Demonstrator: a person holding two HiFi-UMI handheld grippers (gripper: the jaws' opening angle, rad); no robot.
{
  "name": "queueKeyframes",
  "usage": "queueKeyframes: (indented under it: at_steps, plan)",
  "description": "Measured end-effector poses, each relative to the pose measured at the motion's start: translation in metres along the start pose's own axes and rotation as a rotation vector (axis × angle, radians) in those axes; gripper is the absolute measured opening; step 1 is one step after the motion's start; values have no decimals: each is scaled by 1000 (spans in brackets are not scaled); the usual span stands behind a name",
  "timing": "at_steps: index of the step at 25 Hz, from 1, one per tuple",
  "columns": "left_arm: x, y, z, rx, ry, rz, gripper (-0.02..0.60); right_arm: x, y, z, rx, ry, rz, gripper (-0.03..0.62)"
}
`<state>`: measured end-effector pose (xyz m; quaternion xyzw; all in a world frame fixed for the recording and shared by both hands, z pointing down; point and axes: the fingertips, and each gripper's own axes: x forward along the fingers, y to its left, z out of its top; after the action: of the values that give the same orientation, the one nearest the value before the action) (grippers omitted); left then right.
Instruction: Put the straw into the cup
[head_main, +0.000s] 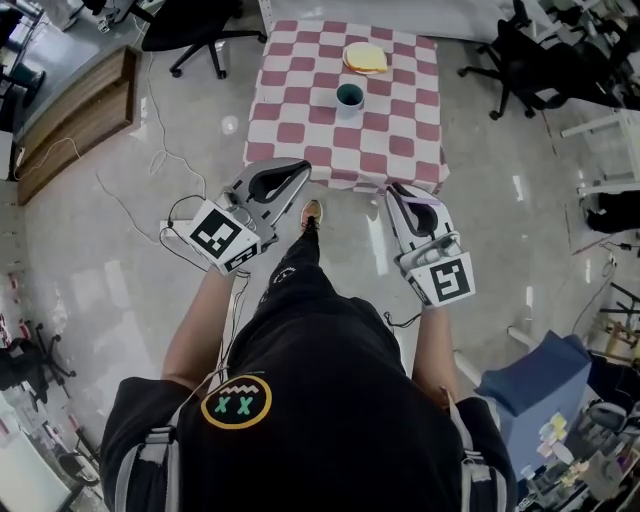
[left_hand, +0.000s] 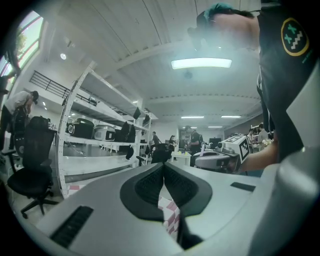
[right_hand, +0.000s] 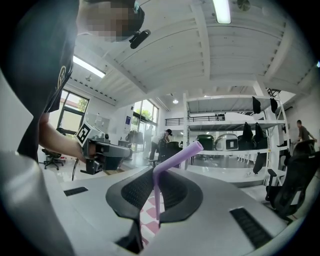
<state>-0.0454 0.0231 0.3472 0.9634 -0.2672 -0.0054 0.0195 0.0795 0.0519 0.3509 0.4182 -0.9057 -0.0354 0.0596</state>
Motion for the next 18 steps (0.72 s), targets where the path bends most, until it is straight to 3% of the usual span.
queueKeyframes:
  at_steps: [18]
  plan:
    - [63,107,4,-56,-8,-64,20,101,-72,6,-7,51,-43,55]
